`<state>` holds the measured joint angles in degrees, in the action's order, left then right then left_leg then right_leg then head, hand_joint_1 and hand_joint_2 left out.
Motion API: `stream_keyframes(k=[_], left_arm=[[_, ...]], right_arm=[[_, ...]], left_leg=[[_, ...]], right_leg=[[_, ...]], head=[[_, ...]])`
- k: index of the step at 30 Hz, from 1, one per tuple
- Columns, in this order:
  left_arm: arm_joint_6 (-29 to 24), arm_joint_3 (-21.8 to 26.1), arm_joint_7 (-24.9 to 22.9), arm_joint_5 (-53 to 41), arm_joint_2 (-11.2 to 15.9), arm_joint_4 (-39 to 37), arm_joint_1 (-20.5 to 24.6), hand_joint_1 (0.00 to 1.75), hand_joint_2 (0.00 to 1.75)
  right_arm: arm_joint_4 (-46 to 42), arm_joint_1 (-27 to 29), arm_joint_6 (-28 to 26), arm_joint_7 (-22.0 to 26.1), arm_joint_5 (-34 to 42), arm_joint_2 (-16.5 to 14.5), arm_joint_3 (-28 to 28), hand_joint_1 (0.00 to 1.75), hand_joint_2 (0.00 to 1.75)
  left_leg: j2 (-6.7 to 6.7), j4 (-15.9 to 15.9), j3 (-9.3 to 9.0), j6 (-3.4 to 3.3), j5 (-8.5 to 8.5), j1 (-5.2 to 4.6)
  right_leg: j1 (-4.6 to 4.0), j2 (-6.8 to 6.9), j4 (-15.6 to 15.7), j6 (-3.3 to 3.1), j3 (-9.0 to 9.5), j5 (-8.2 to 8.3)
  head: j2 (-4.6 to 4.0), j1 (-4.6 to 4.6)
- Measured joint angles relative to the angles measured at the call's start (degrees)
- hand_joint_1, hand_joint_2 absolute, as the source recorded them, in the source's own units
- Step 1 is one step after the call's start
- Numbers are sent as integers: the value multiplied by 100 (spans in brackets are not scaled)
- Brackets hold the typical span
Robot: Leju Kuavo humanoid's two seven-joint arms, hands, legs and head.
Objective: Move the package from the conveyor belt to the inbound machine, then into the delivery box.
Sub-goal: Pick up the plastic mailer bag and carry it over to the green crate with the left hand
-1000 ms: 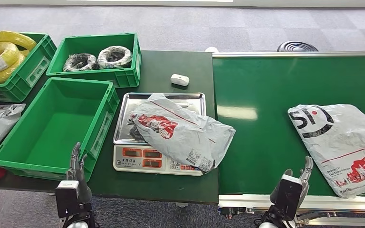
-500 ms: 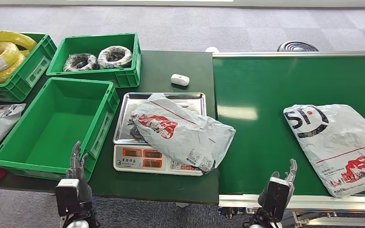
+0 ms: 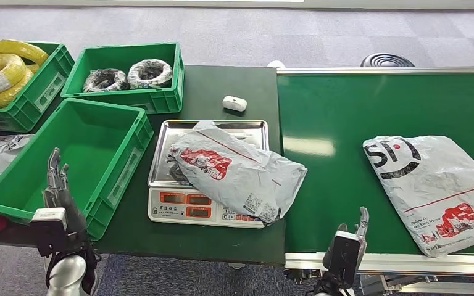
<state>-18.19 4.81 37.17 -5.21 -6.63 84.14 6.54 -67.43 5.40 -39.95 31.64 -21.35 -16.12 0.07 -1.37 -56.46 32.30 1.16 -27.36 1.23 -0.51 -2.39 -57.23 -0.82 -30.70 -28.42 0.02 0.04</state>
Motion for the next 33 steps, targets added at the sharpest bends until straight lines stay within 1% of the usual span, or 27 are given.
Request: stream_keyframes(k=[2,5,9,13,16,19,23,27,33], left_arm=[[125,-20,-85,-12,69,20,217,0,0],[332,-132,-371,-25,206,-4,689,0,0],[618,-413,-698,-214,315,-94,1207,0,0],[902,-1005,-1015,-600,312,-323,1635,0,0],[900,-1479,-1140,-805,268,-563,1899,0,0],[825,-1893,-1223,-1046,219,-812,2083,0,0],[741,-2304,-1421,-1426,147,-1115,2247,0,0],[717,-2632,-1548,-1849,102,-1519,2338,0,0],[614,-3004,-1577,-2274,-8,-2177,2411,0,0]], right_arm=[[109,-63,0,59,5,-15,10,0,0],[248,-181,-1,92,125,-9,82,0,0],[374,-331,0,-15,215,31,225,0,0],[505,-506,-2,-126,216,56,329,0,0],[587,-606,-2,-163,215,68,374,0,0],[649,-644,-2,-173,212,73,410,0,0],[705,-660,-2,-180,214,84,450,0,0],[753,-670,-2,-180,245,116,475,0,0],[810,-687,-2,-180,279,135,546,0,0]], left_leg=[[-4,-1,1,-4,3,-1],[-12,-1,3,-8,10,-1],[-16,-2,3,-8,16,-1],[-23,-4,12,-9,16,-5],[-21,-4,14,-9,16,-11],[-23,-5,18,-9,16,-12],[-22,-4,20,-9,16,-12],[-22,-4,21,-9,16,-12],[-22,-4,22,-9,16,-12]], right_leg=[[1,5,0,1,-2,1],[2,13,0,3,0,4],[2,15,0,4,-3,7],[7,23,0,4,-7,7],[14,23,0,6,-11,7],[16,23,0,6,-15,7],[16,23,0,6,-17,7],[15,23,0,6,-17,7],[16,23,0,6,-17,7]], head=[[0,0],[0,-1],[0,-2],[0,-1],[0,-1],[0,-1],[0,-2],[-1,-1],[0,-1]])
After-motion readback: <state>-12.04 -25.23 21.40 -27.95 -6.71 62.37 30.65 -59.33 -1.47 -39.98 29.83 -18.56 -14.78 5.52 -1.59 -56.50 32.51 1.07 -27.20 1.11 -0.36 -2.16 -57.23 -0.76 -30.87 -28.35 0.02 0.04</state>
